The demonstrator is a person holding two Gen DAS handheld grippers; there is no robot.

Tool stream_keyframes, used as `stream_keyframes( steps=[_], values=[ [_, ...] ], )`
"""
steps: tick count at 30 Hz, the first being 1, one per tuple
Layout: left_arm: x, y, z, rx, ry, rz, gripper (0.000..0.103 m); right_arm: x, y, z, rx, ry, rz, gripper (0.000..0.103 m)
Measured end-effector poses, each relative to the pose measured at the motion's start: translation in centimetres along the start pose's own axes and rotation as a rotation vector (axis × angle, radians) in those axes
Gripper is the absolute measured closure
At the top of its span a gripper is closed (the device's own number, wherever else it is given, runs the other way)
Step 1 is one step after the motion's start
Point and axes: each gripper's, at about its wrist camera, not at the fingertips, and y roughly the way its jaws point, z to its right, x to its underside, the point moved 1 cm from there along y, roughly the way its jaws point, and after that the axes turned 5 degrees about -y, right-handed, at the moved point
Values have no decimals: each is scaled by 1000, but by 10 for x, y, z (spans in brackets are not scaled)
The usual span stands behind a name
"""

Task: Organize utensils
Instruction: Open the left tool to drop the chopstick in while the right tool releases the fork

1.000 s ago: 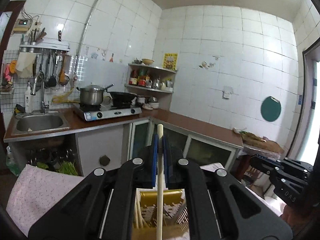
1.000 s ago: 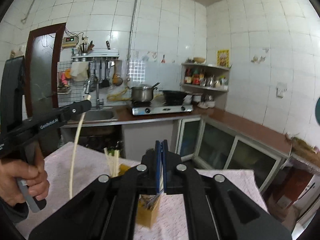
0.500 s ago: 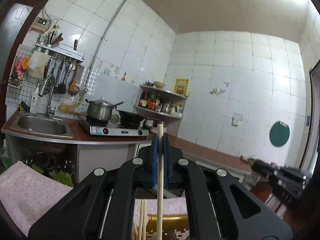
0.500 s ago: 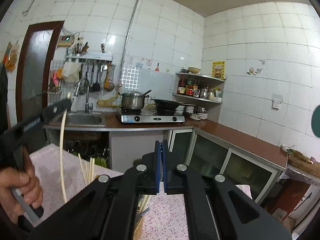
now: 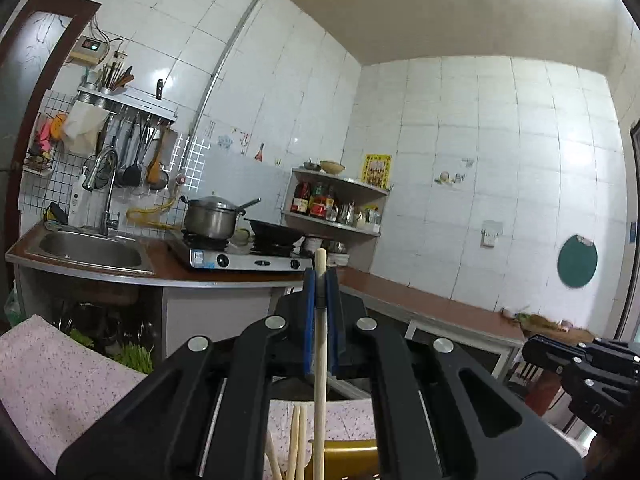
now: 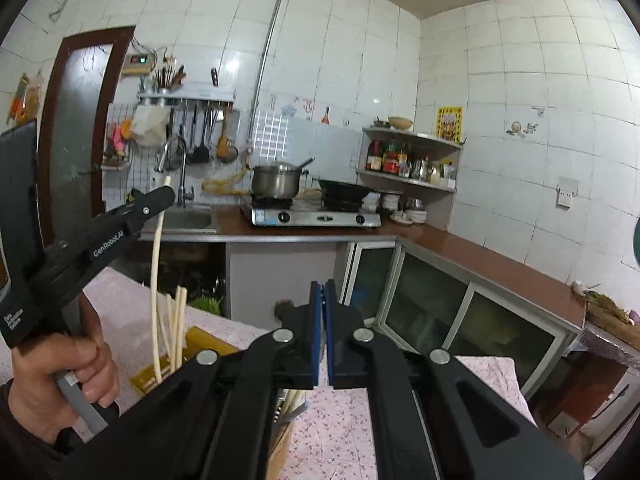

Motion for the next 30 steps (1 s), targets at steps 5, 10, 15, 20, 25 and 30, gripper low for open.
stream_keyframes(
  steps=[5,10,15,20,25,30],
  values=[
    [12,11,1,-30,45,-46,99,9,18,-5,-30,-13,-53,100],
    [24,21,0,-54,54,-114,99,16,26,-4,-55,4,-74,100],
    [25,23,4,-54,96,-156,78,16,23,7,-58,58,-61,99],
    [21,13,6,-41,91,-182,60,10,12,14,-76,81,-20,72],
    [14,-14,-4,-56,81,-184,56,7,10,14,-122,108,0,70],
    [11,-56,-25,-87,93,-207,43,-4,-18,23,-147,181,76,66]
  ],
)
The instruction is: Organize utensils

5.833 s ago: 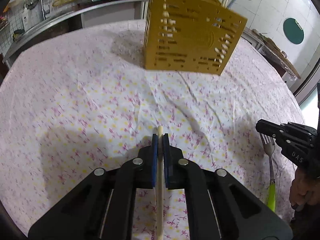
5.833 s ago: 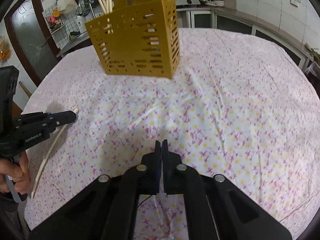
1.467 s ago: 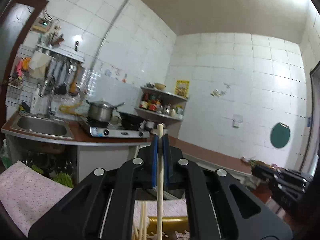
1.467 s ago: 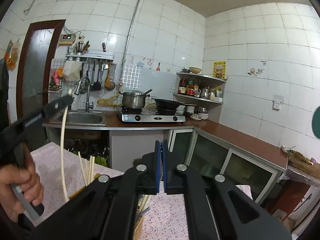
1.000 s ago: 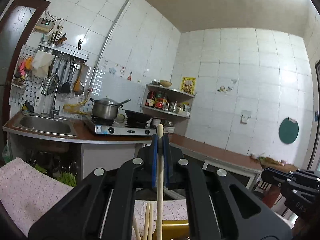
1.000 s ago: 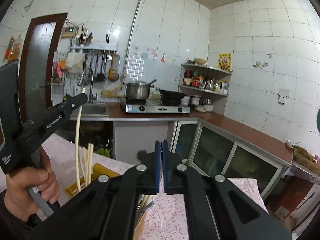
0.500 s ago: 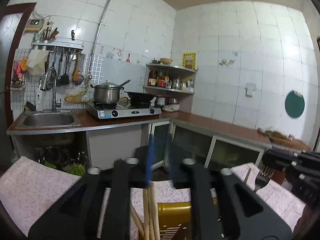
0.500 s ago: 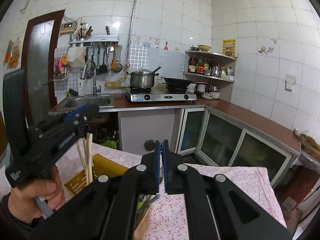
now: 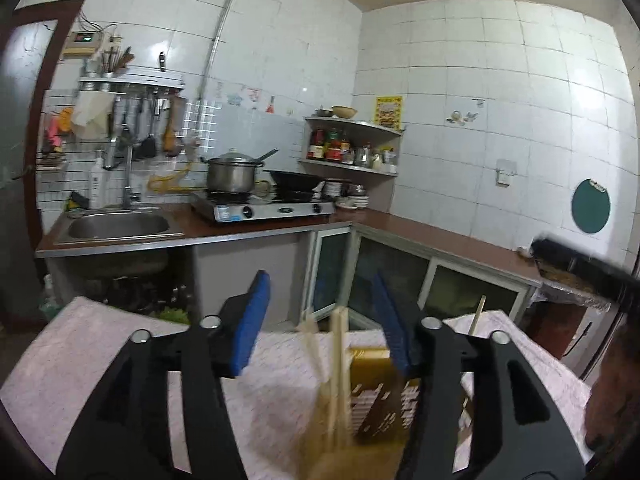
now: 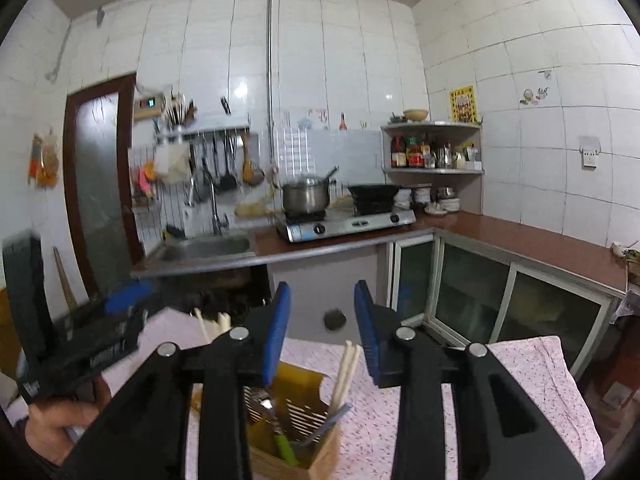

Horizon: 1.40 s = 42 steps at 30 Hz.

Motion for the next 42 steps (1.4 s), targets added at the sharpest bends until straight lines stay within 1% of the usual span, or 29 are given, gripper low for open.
stream_keyframes(
  steps=[1,2,4,5,6,7,8,9,11,12,14,15,17,18,20,22,23,24,26,28,30,32,34,36,42],
  values=[
    [5,-6,-1,-3,31,-10,40,-2,-7,0,10,13,14,57],
    [15,-15,-4,-32,78,-17,33,-2,-16,-1,27,34,28,53],
    [30,-28,-10,-60,123,-29,21,2,-32,-5,35,38,33,46],
    [42,-41,-18,-80,134,-30,17,8,-40,-9,45,27,24,43],
    [49,-48,-25,-95,129,-28,8,18,-48,-13,59,19,19,34],
    [59,-59,-35,-106,116,-29,4,27,-55,-16,68,15,19,27],
    [70,-70,-46,-116,97,-30,5,41,-62,-20,67,7,13,24],
    [80,-78,-55,-132,80,-32,5,64,-70,-26,64,-10,-4,20],
    [96,-89,-69,-157,56,-46,5,113,-81,-35,109,-11,-52,19],
    [107,-99,-78,-172,31,-47,5,129,-85,-39,120,-17,-72,19],
    [116,-111,-85,-178,12,-40,5,167,-99,-47,129,-14,-106,19],
    [123,-119,-87,-186,2,-49,5,177,-106,-48,125,-7,-108,19],
    [133,-133,-85,-206,-4,-73,5,193,-122,-53,120,-12,-96,15],
    [139,-144,-82,-218,8,-81,5,201,-135,-55,139,-28,-82,14],
    [149,-164,-74,-248,30,-54,5,206,-156,-57,150,-22,-42,12],
    [157,-187,-66,-239,36,-19,5,203,-172,-57,175,-15,11,10],
    [160,-197,-63,-223,35,0,5,202,-175,-59,178,-21,21,9],
    [159,-200,-60,-221,36,11,5,199,-175,-60,175,-30,16,9],
    [161,-207,-56,-243,45,35,5,203,-174,-66,161,-51,4,9],
    [161,-212,-55,-258,48,62,5,202,-175,-71,165,-71,4,8],
    [161,-214,-55,-271,46,82,5,200,-177,-71,156,-69,18,8],
    [161,-218,-56,-277,42,99,5,199,-175,-68,159,-56,6,5],
    [160,-218,-54,-278,48,108,5,200,-173,-64,172,-32,-9,4],
    [160,-217,-56,-285,45,107,5,201,-175,-59,171,-8,-2,4],
    [158,-212,-61,-292,25,76,5,201,-175,-49,190,39,2,4]
  ],
)
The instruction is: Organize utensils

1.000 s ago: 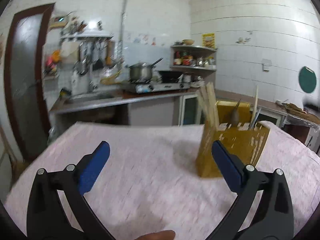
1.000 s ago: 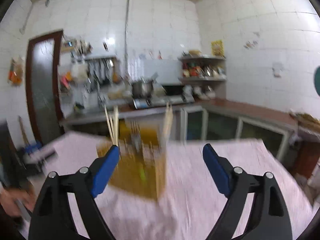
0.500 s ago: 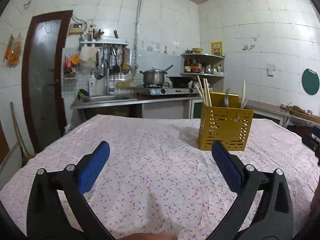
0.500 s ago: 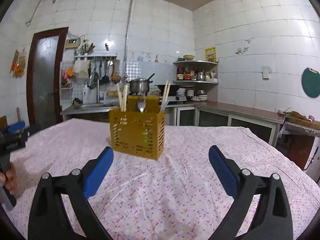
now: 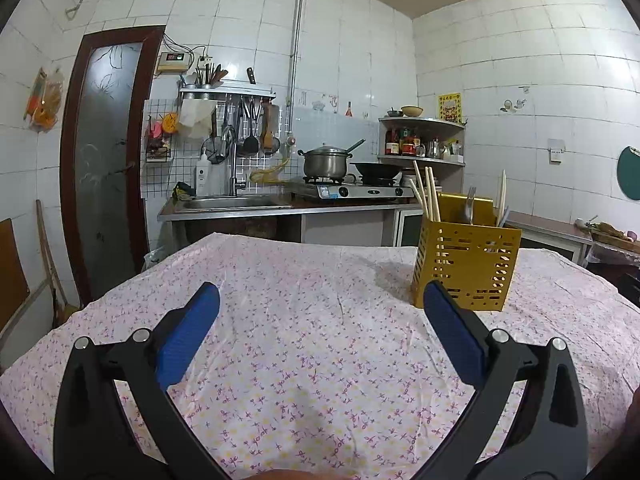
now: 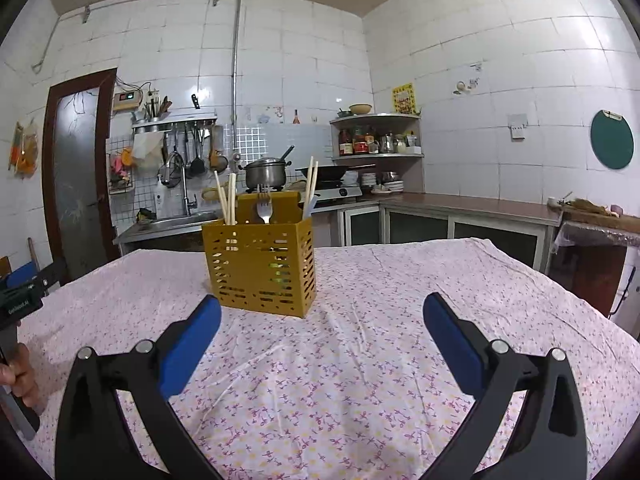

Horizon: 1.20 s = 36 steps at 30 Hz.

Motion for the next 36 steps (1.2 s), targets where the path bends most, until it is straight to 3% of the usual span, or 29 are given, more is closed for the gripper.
stream_keyframes(
  steps=[14,36],
  values=[
    [2,1,8,34,32,-5,5,3,8,4,7,18,-27,4],
    [1,4,9,27,29,-22,5,5,12,4,4,9,-44,4]
  ],
)
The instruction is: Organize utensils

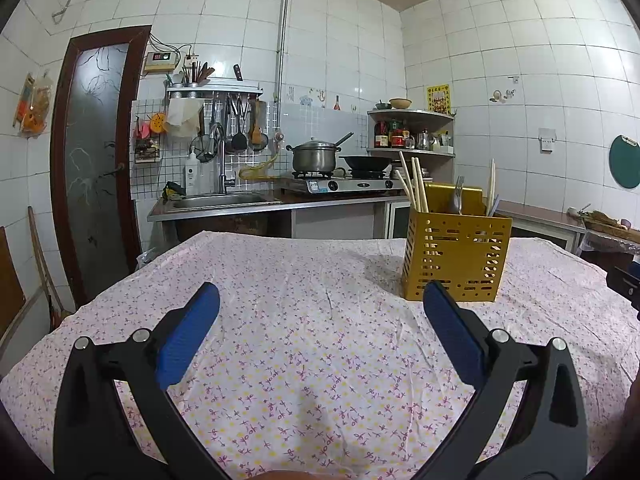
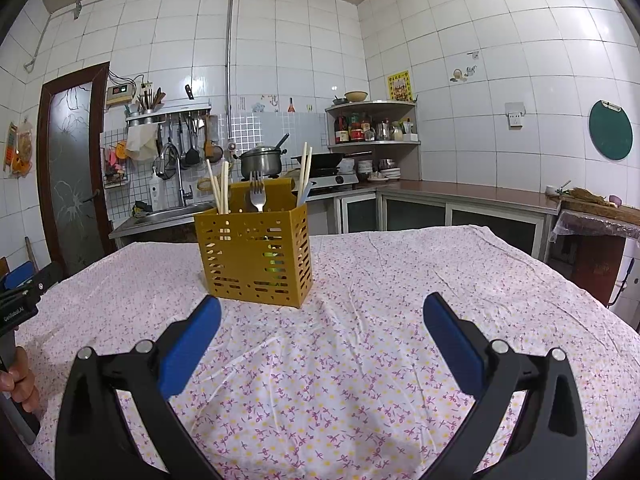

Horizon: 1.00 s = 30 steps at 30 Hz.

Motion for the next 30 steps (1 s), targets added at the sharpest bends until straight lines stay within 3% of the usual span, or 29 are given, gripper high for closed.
stream_keyframes(
  steps=[30],
  values=[
    [1,1,0,-2,0,-4,5,0,0,-5,2,-16,-4,4]
  ],
)
